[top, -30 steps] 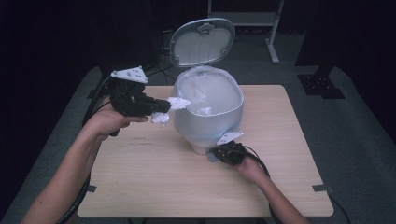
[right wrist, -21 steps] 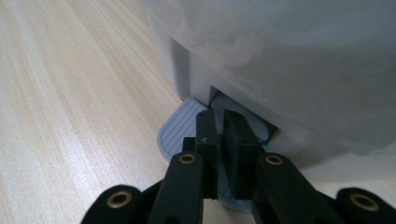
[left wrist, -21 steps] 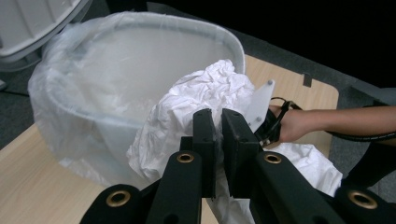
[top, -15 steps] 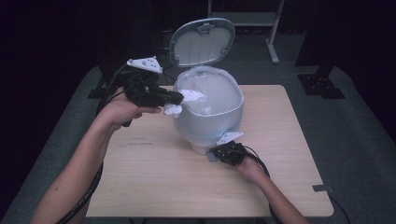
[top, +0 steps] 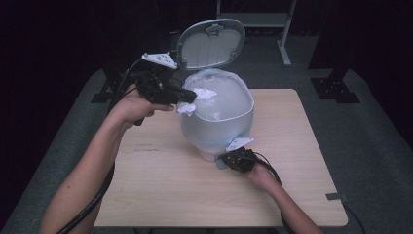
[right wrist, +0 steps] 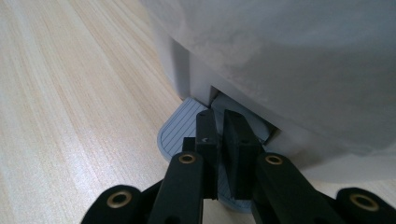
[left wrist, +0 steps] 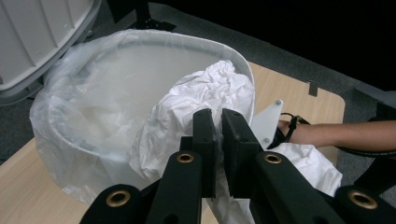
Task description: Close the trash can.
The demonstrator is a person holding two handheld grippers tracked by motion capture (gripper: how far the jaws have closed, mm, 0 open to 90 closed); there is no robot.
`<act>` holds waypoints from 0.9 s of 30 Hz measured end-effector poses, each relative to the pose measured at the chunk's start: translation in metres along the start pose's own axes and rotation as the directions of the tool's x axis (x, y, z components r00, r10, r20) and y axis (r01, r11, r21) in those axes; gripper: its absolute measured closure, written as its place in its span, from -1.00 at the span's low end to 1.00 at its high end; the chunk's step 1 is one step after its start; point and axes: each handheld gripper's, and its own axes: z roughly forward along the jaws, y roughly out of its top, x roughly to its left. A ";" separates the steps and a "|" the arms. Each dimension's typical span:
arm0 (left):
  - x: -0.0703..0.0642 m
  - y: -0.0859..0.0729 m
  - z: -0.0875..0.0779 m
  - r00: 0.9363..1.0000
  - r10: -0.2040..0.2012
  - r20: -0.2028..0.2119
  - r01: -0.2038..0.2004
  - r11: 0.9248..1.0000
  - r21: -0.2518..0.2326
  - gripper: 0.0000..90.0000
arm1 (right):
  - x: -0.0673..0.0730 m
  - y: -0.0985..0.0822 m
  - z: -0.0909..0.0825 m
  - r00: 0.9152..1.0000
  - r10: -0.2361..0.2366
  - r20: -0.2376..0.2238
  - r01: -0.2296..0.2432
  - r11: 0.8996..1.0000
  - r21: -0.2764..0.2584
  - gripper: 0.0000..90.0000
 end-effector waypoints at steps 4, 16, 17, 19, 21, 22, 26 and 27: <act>0.002 0.004 0.004 1.000 -0.004 -0.009 0.004 1.000 0.007 0.88 | 0.000 0.000 0.000 1.000 0.001 -0.001 -0.001 1.000 0.000 0.87; 0.005 0.015 0.022 1.000 -0.007 0.001 0.007 1.000 0.014 0.88 | 0.000 0.000 0.000 1.000 0.001 -0.004 -0.001 1.000 0.002 0.87; 0.006 0.015 0.024 1.000 -0.007 -0.001 0.007 1.000 0.015 0.88 | 0.000 0.000 0.000 1.000 0.001 -0.004 -0.001 1.000 0.002 0.87; 0.007 0.016 0.028 1.000 -0.006 -0.007 0.006 1.000 0.014 0.87 | 0.000 0.000 0.000 1.000 -0.002 -0.003 0.002 1.000 0.001 0.87; 0.010 0.016 0.032 1.000 -0.012 -0.015 0.012 1.000 0.022 0.87 | -0.001 0.000 0.000 1.000 0.001 -0.008 -0.001 1.000 0.000 0.87; 0.012 0.016 0.034 1.000 -0.010 -0.018 0.010 1.000 0.029 0.87 | -0.001 0.000 0.000 1.000 0.002 -0.008 -0.002 1.000 0.000 0.87; 0.016 0.017 0.039 0.999 -0.027 -0.021 0.027 0.999 0.027 0.87 | -0.001 0.000 0.000 1.000 0.001 -0.008 -0.001 1.000 0.000 0.87; 0.017 0.017 0.041 0.999 -0.028 -0.024 0.029 0.999 0.027 0.87 | -0.001 0.000 0.000 1.000 -0.001 -0.007 0.001 1.000 0.001 0.87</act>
